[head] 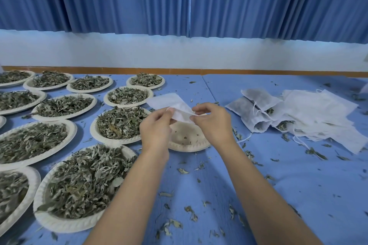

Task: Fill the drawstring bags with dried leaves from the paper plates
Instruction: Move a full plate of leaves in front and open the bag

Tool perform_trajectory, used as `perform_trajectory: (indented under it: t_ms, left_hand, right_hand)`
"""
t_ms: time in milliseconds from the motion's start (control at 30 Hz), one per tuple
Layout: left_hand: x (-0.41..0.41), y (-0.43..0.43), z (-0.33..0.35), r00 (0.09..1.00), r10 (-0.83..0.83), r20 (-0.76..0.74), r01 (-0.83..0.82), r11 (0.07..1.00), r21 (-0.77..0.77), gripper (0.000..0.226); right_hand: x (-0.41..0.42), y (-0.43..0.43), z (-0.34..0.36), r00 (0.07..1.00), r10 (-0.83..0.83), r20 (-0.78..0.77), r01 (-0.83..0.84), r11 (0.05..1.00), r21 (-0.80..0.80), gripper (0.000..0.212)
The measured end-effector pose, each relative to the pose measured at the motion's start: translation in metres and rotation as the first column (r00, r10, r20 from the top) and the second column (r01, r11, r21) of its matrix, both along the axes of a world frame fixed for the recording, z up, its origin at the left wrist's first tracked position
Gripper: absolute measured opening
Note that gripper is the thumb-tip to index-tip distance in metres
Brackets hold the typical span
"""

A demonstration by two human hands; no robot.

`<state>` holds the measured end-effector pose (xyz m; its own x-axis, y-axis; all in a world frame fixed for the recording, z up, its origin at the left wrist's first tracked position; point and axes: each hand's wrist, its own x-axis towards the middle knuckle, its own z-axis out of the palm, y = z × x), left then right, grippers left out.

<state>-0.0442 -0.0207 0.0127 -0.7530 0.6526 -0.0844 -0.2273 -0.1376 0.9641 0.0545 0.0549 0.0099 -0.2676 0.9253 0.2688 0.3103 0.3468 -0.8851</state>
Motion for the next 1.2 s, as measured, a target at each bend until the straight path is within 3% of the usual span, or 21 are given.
perform_trajectory:
  t_ms: [100,167,233,300,367,467,633,733,800,900,1000,1100,1200]
  left_hand:
    - [-0.003,-0.001,0.007,0.885,-0.215,0.413,0.193,0.977,0.096,0.014]
    - [-0.001,-0.002,0.007,0.821,-0.302,0.485,0.277,0.953,0.124,0.019]
    - [0.001,-0.001,0.005,0.812,-0.332,0.480,0.318,0.941,0.113,0.020]
    - [0.000,0.000,0.003,0.852,-0.311,0.421,0.316,0.947,0.060,0.022]
    - [-0.004,0.002,0.002,0.922,-0.235,0.309,0.251,0.968,-0.014,0.025]
    - [-0.013,0.003,0.000,0.959,-0.125,0.255,0.133,0.991,-0.013,0.026]
    - [-0.011,0.002,-0.003,0.927,-0.190,0.323,0.175,0.982,0.077,0.020]
    - [-0.013,0.000,-0.004,0.953,-0.277,0.121,0.277,0.961,0.017,0.018]
    - [-0.012,0.000,-0.003,0.954,-0.289,-0.084,0.278,0.953,-0.122,0.014]
    - [-0.005,0.001,-0.002,0.921,-0.174,-0.350,0.104,0.972,-0.210,0.018]
    - [-0.001,-0.001,-0.002,0.876,-0.080,-0.476,-0.018,0.980,-0.197,0.021]
    - [-0.003,-0.005,-0.003,0.820,0.001,-0.572,-0.112,0.981,-0.159,0.011]
    - [-0.008,-0.011,-0.004,0.628,0.063,-0.776,-0.239,0.964,-0.115,0.028]
  right_hand:
    - [0.005,0.003,-0.001,0.981,-0.009,-0.192,-0.030,0.980,-0.199,0.007]
    - [0.006,0.004,0.002,0.950,-0.022,-0.311,-0.084,0.942,-0.324,0.011]
    - [0.007,0.005,0.008,0.872,-0.048,-0.487,-0.232,0.835,-0.498,0.013]
    - [0.009,0.006,0.014,0.782,-0.086,-0.617,-0.422,0.656,-0.626,0.018]
    - [0.010,0.005,0.015,0.771,-0.052,-0.635,-0.520,0.524,-0.675,0.021]
    - [0.007,0.001,0.013,0.805,0.063,-0.589,-0.545,0.468,-0.695,0.016]
    - [-0.004,-0.004,0.014,0.800,0.108,-0.590,-0.547,0.532,-0.646,0.013]
    - [0.000,-0.004,0.014,0.747,0.129,-0.652,-0.609,0.527,-0.593,0.012]
    - [0.001,-0.003,0.014,0.779,0.149,-0.609,-0.560,0.603,-0.568,0.023]
    - [-0.005,-0.008,0.014,0.876,0.187,-0.443,-0.411,0.771,-0.486,0.018]
    - [-0.013,-0.015,0.015,0.938,0.234,-0.254,-0.322,0.861,-0.394,0.015]
    - [-0.017,-0.019,0.013,0.980,0.196,-0.021,-0.197,0.966,-0.170,0.019]
    - [-0.019,-0.022,0.007,0.960,0.166,0.226,-0.185,0.981,0.065,0.021]
